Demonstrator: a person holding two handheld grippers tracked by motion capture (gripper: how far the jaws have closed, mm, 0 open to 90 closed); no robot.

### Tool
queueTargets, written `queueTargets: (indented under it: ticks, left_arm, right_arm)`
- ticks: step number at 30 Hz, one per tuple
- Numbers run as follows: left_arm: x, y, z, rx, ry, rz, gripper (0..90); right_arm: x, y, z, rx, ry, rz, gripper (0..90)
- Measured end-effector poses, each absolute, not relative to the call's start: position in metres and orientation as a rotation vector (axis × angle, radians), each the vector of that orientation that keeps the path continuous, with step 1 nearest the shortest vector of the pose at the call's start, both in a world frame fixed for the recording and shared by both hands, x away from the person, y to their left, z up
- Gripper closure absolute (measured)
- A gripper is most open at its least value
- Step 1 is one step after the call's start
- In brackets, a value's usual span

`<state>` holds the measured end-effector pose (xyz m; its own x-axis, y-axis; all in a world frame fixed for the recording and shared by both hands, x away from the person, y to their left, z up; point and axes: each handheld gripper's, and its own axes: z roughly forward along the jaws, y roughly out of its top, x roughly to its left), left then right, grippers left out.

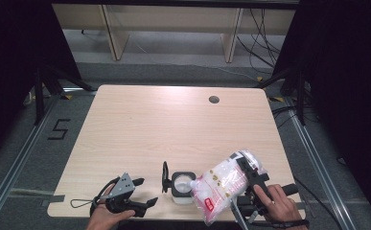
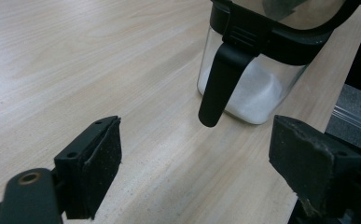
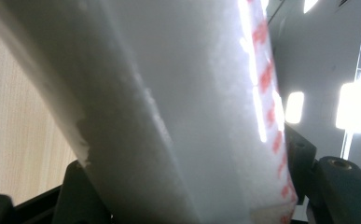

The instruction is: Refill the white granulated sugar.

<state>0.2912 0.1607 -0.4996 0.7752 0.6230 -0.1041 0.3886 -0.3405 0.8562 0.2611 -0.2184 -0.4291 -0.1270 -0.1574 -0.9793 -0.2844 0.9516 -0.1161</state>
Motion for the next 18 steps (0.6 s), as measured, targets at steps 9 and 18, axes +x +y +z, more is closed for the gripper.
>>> queueTargets:
  ticks: [9, 18]
  left_arm:
    - [0.2902, 0.16, -0.5001, 1.976, 0.761, 0.293, 16.6]
    - [0.292, 0.1608, -0.4994, 1.977, 0.753, 0.301, 16.6]
  right_arm:
    - [0.2609, -0.2168, -0.4328, -0.34, 1.715, 0.095, 39.1]
    - [0.2598, -0.2181, -0.4331, -0.314, 1.713, 0.097, 39.1]
